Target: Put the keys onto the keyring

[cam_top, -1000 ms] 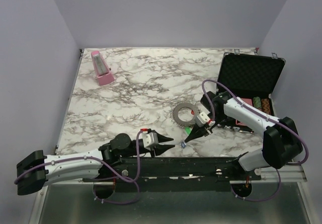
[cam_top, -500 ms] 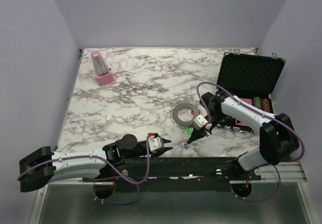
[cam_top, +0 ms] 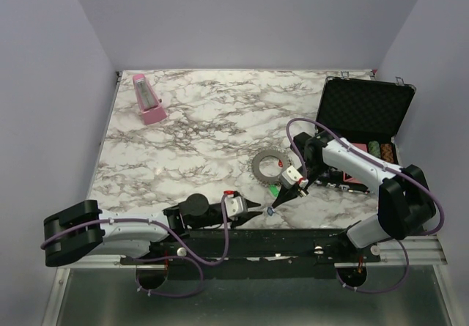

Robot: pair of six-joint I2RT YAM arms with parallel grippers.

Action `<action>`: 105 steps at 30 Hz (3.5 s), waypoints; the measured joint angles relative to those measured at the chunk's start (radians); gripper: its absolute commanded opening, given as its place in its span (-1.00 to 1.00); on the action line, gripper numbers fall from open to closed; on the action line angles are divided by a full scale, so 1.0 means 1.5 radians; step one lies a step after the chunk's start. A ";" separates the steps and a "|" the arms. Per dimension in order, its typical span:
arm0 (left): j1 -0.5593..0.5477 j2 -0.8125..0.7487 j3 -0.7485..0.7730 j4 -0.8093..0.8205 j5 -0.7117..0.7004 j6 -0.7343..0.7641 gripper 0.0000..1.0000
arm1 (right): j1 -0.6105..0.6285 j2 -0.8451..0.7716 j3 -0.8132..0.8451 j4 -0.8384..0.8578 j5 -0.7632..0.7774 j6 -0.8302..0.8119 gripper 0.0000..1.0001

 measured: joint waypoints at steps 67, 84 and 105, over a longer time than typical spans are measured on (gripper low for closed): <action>-0.051 0.066 0.098 -0.070 -0.118 -0.076 -0.47 | 0.000 0.000 0.008 0.000 -0.001 -0.001 -0.99; -0.056 0.058 0.098 -0.094 -0.119 -0.085 -0.55 | 0.000 -0.003 0.009 0.014 -0.007 0.034 -0.99; -0.056 0.063 0.102 -0.112 -0.132 -0.093 -0.59 | 0.000 -0.006 0.014 0.023 -0.014 0.050 -0.99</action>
